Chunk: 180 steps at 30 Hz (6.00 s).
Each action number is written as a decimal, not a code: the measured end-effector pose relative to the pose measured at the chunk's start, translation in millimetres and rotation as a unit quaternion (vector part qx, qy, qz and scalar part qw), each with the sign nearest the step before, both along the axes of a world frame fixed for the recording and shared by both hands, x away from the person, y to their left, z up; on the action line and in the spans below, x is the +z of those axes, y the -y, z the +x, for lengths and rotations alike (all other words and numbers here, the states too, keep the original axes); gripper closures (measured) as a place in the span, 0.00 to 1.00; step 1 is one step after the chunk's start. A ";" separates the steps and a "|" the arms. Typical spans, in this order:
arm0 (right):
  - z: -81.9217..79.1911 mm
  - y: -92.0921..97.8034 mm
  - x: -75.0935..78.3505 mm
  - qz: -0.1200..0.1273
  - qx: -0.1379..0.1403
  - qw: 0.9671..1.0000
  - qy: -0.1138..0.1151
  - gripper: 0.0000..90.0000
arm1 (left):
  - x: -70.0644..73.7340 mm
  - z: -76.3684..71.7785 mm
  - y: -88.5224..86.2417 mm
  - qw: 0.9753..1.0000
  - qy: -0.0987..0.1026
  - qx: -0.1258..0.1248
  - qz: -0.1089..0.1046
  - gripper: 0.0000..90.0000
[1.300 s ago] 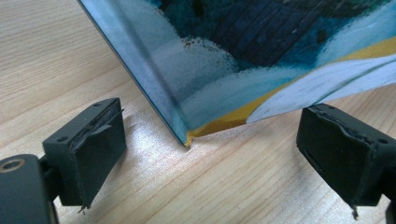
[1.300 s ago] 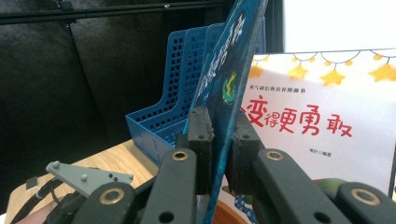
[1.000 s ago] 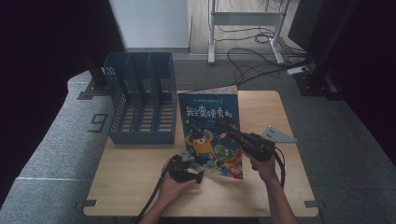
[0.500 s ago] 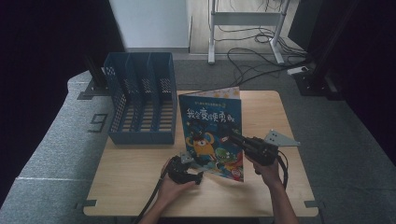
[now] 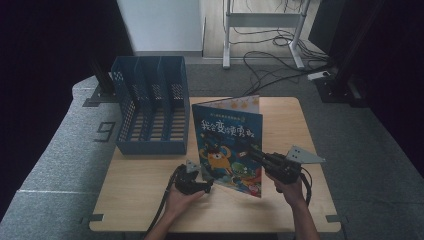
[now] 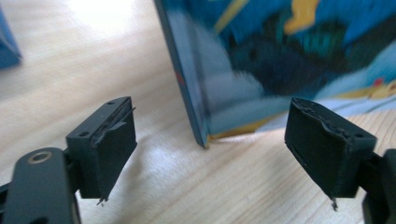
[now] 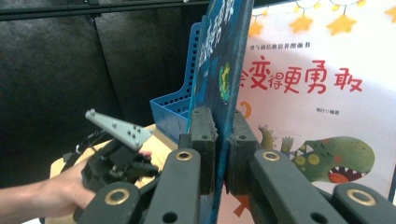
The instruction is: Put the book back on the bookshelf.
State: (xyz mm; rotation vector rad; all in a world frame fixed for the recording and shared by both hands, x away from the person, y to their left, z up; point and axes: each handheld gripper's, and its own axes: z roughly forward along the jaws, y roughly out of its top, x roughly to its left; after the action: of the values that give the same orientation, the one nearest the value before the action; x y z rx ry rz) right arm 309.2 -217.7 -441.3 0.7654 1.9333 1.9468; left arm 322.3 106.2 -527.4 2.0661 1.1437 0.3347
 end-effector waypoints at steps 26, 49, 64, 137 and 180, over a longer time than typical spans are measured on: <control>-16.2 16.5 -11.1 -0.025 0.011 1.000 -0.011 0.92 | 45.4 5.3 -6.9 0.994 0.081 -0.007 -0.069 0.25; -15.4 21.6 -18.8 -0.037 -0.019 0.999 -0.010 0.85 | 69.4 0.4 1.8 0.985 0.144 -0.028 -0.092 0.29; -12.0 24.8 -24.5 -0.041 -0.038 0.998 -0.018 0.77 | 69.5 -7.2 3.9 0.981 0.156 -0.049 -0.103 0.36; -0.1 32.8 -21.4 -0.019 -0.149 0.987 -0.063 0.32 | 82.7 -17.7 1.8 0.971 0.180 -0.088 -0.127 0.54; 12.2 9.6 -19.3 -0.019 -0.162 0.984 -0.074 0.15 | 97.6 -17.7 5.5 0.963 0.189 -0.114 -0.154 0.55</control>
State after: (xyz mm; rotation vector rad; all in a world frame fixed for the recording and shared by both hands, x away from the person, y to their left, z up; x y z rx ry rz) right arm 321.3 -227.4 -460.5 1.1613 1.7844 1.6952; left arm 304.6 100.7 -429.7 1.7413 0.6724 0.3909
